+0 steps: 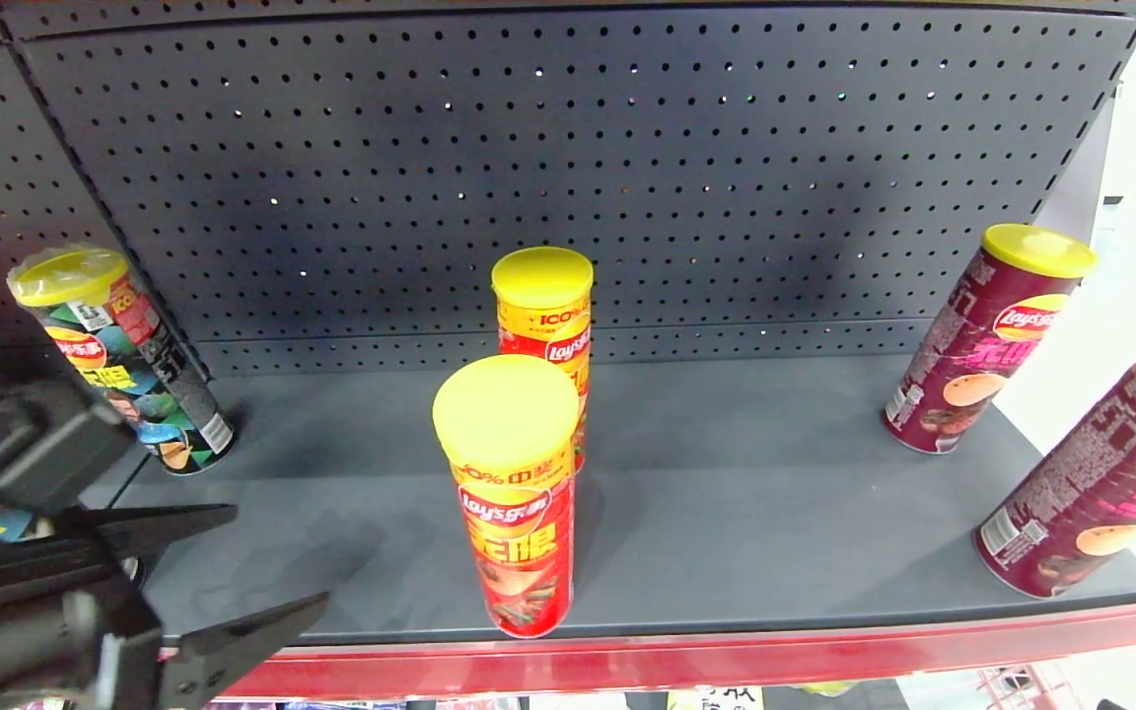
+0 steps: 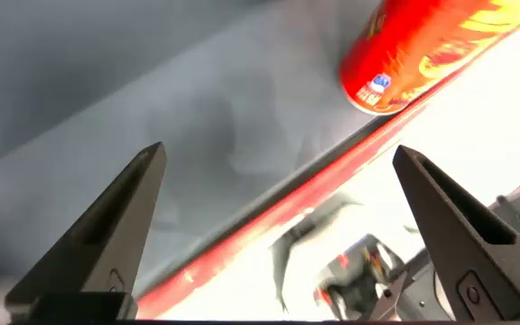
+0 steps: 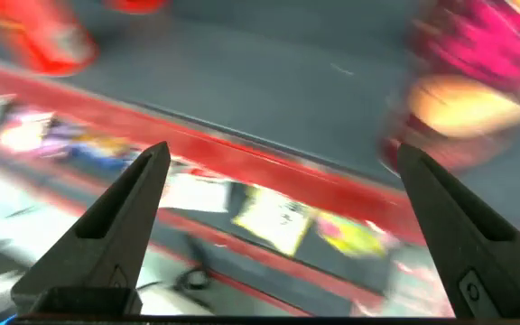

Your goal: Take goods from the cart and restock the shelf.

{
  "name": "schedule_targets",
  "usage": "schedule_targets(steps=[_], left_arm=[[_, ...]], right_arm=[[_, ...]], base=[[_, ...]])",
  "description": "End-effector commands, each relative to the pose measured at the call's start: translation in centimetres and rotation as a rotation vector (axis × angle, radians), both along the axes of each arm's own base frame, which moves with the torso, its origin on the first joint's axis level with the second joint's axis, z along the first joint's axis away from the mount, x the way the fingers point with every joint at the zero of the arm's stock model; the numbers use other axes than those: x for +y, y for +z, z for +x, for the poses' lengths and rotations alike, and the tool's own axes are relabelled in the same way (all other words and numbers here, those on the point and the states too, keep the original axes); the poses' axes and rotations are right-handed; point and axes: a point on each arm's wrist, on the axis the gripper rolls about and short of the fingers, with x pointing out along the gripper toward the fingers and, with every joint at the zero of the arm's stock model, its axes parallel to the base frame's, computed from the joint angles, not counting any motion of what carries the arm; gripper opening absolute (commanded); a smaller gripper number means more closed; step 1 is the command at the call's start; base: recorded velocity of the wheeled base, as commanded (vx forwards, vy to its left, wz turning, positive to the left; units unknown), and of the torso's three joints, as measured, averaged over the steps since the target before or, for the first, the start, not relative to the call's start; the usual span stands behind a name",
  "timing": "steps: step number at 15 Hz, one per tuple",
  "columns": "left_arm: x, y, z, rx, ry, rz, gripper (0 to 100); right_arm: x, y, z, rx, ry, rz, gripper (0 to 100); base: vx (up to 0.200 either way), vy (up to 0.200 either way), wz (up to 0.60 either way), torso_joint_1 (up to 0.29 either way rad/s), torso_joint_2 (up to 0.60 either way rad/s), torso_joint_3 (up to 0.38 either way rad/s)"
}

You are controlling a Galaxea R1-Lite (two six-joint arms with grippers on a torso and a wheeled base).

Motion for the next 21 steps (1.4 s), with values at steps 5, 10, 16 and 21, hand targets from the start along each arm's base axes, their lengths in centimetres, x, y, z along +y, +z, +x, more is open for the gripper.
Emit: schedule_targets(steps=[5, 10, 16, 21], left_arm=[[6.8, -4.8, -16.8, -0.165, 0.470, -0.114, 100], [5.8, -9.5, -16.6, -0.165, 0.671, -0.143, 100], [5.5, -11.6, -13.2, -0.488, 0.552, -0.152, 100], [5.5, -12.1, -13.5, -0.510, 0.596, -0.208, 100]], right_arm=[[-1.3, -2.5, -2.2, 0.016, -0.328, -0.045, 100], [-1.3, -5.9, -3.9, 0.071, -0.535, -0.054, 100], [-1.1, -6.8, -5.3, -0.211, -0.390, 0.017, 100], [-1.0, -7.6, -4.8, -0.219, -0.365, 0.030, 100]], base=[[0.000, 0.000, 0.00, 0.000, 0.00, 0.000], [0.000, 0.000, 0.00, 0.000, 0.00, 0.000], [0.000, 0.000, 0.00, 0.000, 0.00, 0.000], [0.000, 0.000, 0.00, 0.000, 0.00, 0.000]])
